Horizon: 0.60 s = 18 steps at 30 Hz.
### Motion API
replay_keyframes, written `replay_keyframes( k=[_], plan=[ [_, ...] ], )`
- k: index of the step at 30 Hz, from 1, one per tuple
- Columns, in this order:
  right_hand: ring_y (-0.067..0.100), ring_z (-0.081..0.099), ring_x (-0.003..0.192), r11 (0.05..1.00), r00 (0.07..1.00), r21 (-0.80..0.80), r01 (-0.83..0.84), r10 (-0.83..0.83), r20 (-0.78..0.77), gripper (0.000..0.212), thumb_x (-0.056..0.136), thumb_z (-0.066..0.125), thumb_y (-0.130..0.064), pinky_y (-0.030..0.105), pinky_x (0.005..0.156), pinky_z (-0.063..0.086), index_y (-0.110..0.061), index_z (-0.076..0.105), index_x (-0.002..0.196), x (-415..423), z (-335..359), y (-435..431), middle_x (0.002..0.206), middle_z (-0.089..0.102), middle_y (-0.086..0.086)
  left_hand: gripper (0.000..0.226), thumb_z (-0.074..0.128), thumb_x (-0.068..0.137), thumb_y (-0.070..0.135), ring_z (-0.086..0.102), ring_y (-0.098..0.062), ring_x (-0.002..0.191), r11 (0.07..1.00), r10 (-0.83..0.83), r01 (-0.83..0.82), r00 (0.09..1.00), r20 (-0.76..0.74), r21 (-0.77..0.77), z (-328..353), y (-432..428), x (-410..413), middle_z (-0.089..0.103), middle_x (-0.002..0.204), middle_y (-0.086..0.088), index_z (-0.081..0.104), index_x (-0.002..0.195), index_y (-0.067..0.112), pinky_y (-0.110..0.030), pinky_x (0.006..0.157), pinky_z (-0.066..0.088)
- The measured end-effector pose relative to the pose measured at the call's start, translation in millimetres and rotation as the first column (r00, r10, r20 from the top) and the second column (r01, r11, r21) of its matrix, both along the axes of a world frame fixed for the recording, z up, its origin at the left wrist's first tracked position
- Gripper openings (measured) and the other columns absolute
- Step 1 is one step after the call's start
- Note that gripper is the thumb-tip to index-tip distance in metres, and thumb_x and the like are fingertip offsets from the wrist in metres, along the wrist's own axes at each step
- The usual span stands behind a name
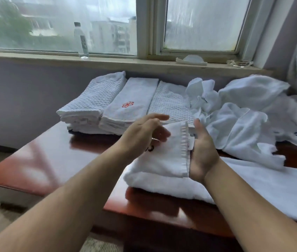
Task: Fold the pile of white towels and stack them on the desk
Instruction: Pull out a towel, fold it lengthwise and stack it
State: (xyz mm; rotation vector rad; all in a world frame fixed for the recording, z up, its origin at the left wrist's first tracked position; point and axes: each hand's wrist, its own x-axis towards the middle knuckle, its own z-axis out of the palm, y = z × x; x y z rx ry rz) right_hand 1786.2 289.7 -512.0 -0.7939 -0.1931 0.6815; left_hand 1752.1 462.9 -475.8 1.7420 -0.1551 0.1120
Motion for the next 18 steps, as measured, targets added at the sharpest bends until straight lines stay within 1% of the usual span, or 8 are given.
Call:
replay_keyframes(
  k=[1, 3, 5, 6, 9, 11, 14, 18],
  plan=[
    [0.041, 0.061, 0.123, 0.997, 0.999, -0.073, 0.028, -0.027, 0.023, 0.081, 0.094, 0.042, -0.068, 0.054, 0.104, 0.049, -0.002, 0.061, 0.137, -1.0, -0.7, -0.8, 0.135, 0.061, 0.026, 0.033, 0.040, 0.100, 0.022, 0.065, -0.013, 0.083, 0.993, 0.111, -0.113, 0.991, 0.069, 0.025, -4.1, 0.9, 2.3, 0.073, 0.090, -0.004, 0.066, 0.120, 0.019, -0.024, 0.074, 0.050],
    [0.038, 0.069, 0.111, 0.955, 0.990, -0.267, 0.133, -0.117, 0.074, 0.052, 0.099, 0.055, -0.040, 0.049, 0.087, 0.059, 0.000, 0.065, 0.131, 0.3, -4.2, 4.1, 0.124, 0.069, 0.023, 0.035, 0.042, 0.086, 0.029, 0.062, -0.010, 0.087, 0.965, 0.241, -0.252, 0.962, 0.128, 0.076, -17.0, 7.6, 4.0, 0.071, 0.095, 0.001, 0.069, 0.110, 0.026, -0.029, 0.084, 0.050],
    [0.038, 0.074, 0.097, 0.878, 0.963, -0.396, 0.270, -0.248, 0.107, 0.031, 0.099, 0.061, -0.015, 0.048, 0.073, 0.062, 0.003, 0.066, 0.123, 4.0, -7.3, 8.1, 0.107, 0.075, 0.021, 0.033, 0.044, 0.081, 0.030, 0.063, -0.008, 0.096, 0.957, 0.254, -0.264, 0.962, 0.100, 0.117, -32.2, 16.5, 4.6, 0.070, 0.100, 0.007, 0.067, 0.105, 0.035, -0.031, 0.095, 0.048],
    [0.038, 0.075, 0.093, 0.849, 0.952, -0.432, 0.304, -0.282, 0.118, 0.025, 0.099, 0.060, -0.009, 0.049, 0.070, 0.063, 0.004, 0.067, 0.119, 4.3, -6.5, 7.6, 0.104, 0.076, 0.021, 0.032, 0.046, 0.081, 0.032, 0.064, -0.008, 0.104, 0.960, 0.225, -0.237, 0.970, 0.093, 0.149, -38.7, 20.3, 4.5, 0.069, 0.106, 0.010, 0.066, 0.106, 0.038, -0.029, 0.098, 0.048],
    [0.037, 0.076, 0.086, 0.829, 0.939, -0.443, 0.342, -0.322, 0.122, 0.020, 0.100, 0.058, -0.006, 0.043, 0.060, 0.062, 0.006, 0.067, 0.113, 7.0, 4.4, -11.7, 0.099, 0.076, 0.022, 0.044, 0.048, 0.088, 0.038, 0.057, -0.007, 0.126, 0.953, 0.052, -0.078, 0.994, 0.097, 0.292, -47.6, 20.5, 4.1, 0.064, 0.131, 0.007, 0.062, 0.130, 0.028, -0.029, 0.109, 0.041],
    [0.034, 0.076, 0.086, 0.803, 0.917, -0.448, 0.394, -0.379, 0.126, 0.021, 0.101, 0.057, -0.008, 0.041, 0.060, 0.061, 0.007, 0.066, 0.112, 10.0, 11.2, -41.3, 0.099, 0.076, 0.022, 0.053, 0.046, 0.093, 0.039, 0.049, -0.001, 0.133, 0.901, -0.083, 0.018, 0.988, 0.131, 0.433, -48.2, 5.3, 4.4, 0.057, 0.143, 0.005, 0.056, 0.142, 0.020, -0.027, 0.116, 0.034],
    [0.037, 0.073, 0.099, 0.794, 0.900, -0.447, 0.412, -0.430, 0.065, 0.029, 0.100, 0.058, -0.013, 0.042, 0.076, 0.060, 0.008, 0.065, 0.118, 9.8, 14.7, -103.7, 0.111, 0.073, 0.024, 0.055, 0.041, 0.098, 0.042, 0.036, 0.000, 0.142, 0.802, -0.253, 0.117, 0.955, 0.155, 0.585, -42.1, -39.8, 6.6, 0.045, 0.153, 0.010, 0.049, 0.148, 0.021, -0.022, 0.120, 0.024],
    [0.035, 0.070, 0.110, 0.773, 0.878, -0.455, 0.443, -0.476, 0.047, 0.039, 0.093, 0.061, -0.022, 0.041, 0.077, 0.063, 0.008, 0.070, 0.116, -3.1, 13.3, -204.3, 0.120, 0.070, 0.025, 0.043, 0.043, 0.106, 0.037, 0.034, 0.002, 0.141, 0.737, -0.408, 0.238, 0.903, 0.136, 0.633, -33.8, -103.3, 15.1, 0.043, 0.153, 0.017, 0.046, 0.149, 0.031, -0.020, 0.117, 0.023]
  ],
)
